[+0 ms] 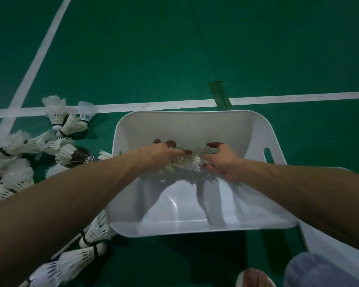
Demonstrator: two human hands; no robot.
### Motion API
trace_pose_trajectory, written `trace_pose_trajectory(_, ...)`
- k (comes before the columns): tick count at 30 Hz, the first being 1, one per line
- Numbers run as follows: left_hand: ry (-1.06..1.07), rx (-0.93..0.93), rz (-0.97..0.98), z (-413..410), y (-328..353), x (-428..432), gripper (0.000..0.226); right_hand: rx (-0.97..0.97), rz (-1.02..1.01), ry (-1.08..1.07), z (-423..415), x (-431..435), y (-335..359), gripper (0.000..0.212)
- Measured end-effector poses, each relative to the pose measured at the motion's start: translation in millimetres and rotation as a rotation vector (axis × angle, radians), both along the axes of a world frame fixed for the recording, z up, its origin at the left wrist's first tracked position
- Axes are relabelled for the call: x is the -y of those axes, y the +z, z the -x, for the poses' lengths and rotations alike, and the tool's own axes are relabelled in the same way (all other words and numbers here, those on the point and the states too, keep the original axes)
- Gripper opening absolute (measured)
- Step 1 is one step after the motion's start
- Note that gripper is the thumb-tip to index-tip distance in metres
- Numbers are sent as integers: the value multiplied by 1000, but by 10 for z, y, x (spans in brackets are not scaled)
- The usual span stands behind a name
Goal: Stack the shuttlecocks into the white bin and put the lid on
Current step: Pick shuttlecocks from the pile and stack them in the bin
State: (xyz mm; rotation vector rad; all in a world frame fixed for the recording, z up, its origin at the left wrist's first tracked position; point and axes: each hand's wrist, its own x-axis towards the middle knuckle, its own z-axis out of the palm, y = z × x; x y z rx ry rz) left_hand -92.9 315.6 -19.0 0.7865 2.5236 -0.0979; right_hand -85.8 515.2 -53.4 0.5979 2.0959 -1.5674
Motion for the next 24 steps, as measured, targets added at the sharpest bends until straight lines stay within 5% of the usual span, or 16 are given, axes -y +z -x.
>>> trace_pose_trajectory(5, -11, -11, -18, -27, 81, 0, 68, -22, -166, 102, 24, -46, -41, 52)
trace_pose_trajectory(15, -55, -1, -11, 67, 21, -16, 59, -26, -197, 170, -17, -67, -140, 70)
trace_pose_trajectory(24, -72, 32, -31, 143, -52, 28, 74, -37, -253, 209, -71, -121, -72, 78)
